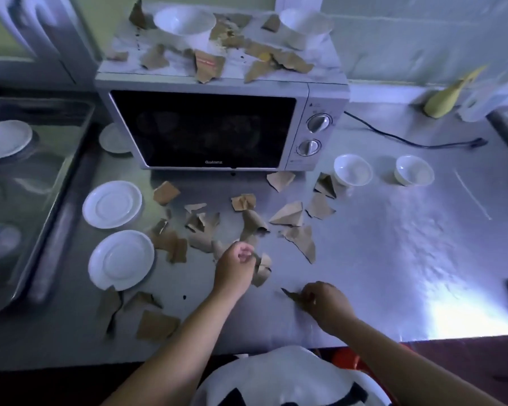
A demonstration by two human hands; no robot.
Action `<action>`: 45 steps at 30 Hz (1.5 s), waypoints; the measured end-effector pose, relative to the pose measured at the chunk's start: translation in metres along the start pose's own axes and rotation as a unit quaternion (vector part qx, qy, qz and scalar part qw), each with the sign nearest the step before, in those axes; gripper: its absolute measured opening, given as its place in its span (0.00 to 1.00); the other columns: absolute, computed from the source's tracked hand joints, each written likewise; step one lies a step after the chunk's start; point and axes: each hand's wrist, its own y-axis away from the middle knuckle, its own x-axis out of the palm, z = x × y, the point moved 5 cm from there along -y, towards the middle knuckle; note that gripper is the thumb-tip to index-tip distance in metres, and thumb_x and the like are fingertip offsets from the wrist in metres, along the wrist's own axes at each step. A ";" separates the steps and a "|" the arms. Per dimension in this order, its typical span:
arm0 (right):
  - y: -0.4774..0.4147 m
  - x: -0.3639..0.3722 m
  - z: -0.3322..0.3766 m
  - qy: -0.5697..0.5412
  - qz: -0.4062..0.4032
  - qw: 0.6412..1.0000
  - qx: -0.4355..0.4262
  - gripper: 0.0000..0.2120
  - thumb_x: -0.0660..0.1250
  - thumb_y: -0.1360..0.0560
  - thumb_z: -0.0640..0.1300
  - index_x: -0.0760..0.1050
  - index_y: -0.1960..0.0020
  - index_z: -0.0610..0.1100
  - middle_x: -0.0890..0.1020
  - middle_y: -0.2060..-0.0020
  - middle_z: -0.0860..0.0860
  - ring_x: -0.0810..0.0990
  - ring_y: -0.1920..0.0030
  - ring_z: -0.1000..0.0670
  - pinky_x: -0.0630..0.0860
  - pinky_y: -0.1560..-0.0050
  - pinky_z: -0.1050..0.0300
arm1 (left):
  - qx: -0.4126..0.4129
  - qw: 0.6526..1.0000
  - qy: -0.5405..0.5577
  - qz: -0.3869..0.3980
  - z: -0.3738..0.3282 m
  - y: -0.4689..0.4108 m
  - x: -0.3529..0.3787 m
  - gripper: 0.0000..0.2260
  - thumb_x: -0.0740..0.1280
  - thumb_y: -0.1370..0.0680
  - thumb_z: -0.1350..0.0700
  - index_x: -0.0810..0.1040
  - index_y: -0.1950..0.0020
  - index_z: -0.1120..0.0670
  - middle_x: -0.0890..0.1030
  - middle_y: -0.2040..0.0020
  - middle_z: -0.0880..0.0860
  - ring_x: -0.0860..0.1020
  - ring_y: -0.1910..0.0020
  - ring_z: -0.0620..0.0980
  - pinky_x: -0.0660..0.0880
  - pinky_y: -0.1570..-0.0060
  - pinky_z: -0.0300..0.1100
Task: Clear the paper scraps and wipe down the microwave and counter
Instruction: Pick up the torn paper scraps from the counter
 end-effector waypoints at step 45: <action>0.070 -0.111 -0.123 -0.504 -0.103 0.853 0.084 0.05 0.73 0.26 0.33 0.85 0.57 0.42 0.84 0.66 0.50 0.80 0.66 0.52 0.75 0.65 0.58 | 0.099 0.936 -0.331 0.059 -0.119 -0.100 0.113 0.16 0.69 0.24 0.48 0.77 0.38 0.51 0.80 0.42 0.56 0.77 0.42 0.61 0.75 0.42 0.53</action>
